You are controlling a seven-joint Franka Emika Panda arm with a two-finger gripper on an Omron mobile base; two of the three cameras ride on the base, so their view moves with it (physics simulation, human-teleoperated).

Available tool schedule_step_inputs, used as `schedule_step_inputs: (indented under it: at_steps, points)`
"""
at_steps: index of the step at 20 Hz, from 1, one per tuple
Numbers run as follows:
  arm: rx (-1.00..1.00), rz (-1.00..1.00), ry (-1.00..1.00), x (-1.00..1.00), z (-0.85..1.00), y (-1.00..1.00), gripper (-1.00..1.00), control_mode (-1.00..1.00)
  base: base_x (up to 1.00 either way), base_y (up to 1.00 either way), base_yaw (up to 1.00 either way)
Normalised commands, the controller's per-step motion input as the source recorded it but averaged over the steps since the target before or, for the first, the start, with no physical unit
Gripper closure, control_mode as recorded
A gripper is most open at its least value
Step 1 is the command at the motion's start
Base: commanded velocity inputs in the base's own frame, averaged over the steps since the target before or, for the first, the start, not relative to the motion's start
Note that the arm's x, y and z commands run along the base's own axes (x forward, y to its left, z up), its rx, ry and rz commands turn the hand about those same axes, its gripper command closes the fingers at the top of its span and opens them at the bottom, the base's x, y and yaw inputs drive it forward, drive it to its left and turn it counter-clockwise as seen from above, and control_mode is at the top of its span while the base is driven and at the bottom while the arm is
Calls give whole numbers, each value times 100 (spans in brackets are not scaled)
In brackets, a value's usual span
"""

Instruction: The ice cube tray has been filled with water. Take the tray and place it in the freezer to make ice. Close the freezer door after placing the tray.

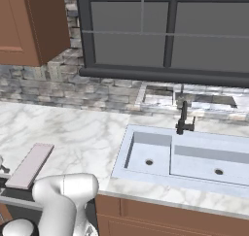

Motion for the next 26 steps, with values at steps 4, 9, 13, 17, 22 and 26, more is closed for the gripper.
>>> schedule_step_inputs:
  at_steps: [4, 9, 13, 17, 22, 26]
  points:
    - [-11, 0, -9, 0, -23, 2, -100, -100, 0, 0, 0]
    - [-8, 0, -11, 0, -18, 8, -100, -100, 0, 0, 0]
    - [-8, 0, -13, 0, -23, 15, -100, -100, 0, 0, 0]
    - [-8, 0, -14, 0, -18, 15, -100, -100, 0, 0, 0]
    - [-5, 0, -14, 0, -10, 4, -100, -100, 0, 0, 0]
    - [-2, 0, -12, 1, -2, 0, -100, -100, 0, 0, 0]
